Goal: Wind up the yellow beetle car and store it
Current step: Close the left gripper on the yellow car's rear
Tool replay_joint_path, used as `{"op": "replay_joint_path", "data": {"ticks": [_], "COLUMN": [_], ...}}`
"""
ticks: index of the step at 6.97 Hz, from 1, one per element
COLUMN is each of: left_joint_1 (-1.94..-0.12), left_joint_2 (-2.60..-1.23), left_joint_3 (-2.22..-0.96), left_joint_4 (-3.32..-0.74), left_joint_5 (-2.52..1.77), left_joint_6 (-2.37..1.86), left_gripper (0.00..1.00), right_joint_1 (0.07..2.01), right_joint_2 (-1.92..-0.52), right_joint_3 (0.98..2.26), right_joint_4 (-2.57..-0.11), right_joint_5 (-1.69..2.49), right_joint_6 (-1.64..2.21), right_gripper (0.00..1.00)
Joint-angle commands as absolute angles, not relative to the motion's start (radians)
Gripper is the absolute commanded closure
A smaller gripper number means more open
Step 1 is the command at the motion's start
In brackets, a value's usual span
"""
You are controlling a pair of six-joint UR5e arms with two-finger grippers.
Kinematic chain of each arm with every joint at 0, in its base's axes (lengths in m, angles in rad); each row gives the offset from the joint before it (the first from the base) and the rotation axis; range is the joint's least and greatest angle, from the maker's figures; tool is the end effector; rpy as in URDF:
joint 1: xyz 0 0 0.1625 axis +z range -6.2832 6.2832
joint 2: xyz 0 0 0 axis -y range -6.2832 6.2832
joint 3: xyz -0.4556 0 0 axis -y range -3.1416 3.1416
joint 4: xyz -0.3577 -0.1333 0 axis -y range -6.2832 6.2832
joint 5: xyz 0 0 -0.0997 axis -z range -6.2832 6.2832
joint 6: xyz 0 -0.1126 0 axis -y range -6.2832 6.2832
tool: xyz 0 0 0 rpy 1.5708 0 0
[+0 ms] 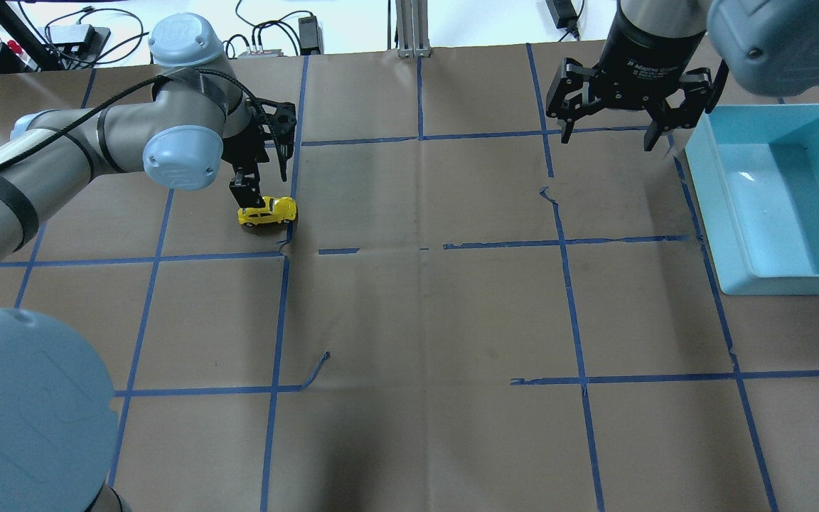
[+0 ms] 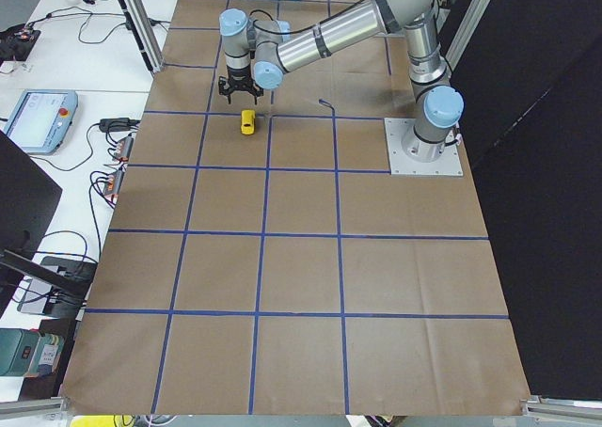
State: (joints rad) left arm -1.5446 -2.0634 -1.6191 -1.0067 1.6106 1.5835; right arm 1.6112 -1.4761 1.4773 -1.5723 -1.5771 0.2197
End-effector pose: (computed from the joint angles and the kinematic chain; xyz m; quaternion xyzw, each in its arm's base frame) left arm -0.1124 -0.6275 0.2696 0.7020 0.7118 0.0063 0.0221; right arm 0.1527 -0.4947 0.5031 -0.0895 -0.9960 0.0006 0.0031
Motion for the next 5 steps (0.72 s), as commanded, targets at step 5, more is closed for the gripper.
{"op": "replay_joint_path", "data": {"ticks": [5], "left_joint_1": [-1.519], "left_joint_2": [-2.126], "left_joint_3": [-1.634], "left_joint_4": [-0.994], "left_joint_5": [1.609], "left_joint_6": [1.578], "left_gripper": [0.12], "right_joint_1": [1.612], "right_joint_2": [-1.47], "right_joint_3": [1.468], "right_joint_4": [-1.577], "right_joint_5": [-1.577], "right_joint_6": [0.219], "right_gripper": [0.0]}}
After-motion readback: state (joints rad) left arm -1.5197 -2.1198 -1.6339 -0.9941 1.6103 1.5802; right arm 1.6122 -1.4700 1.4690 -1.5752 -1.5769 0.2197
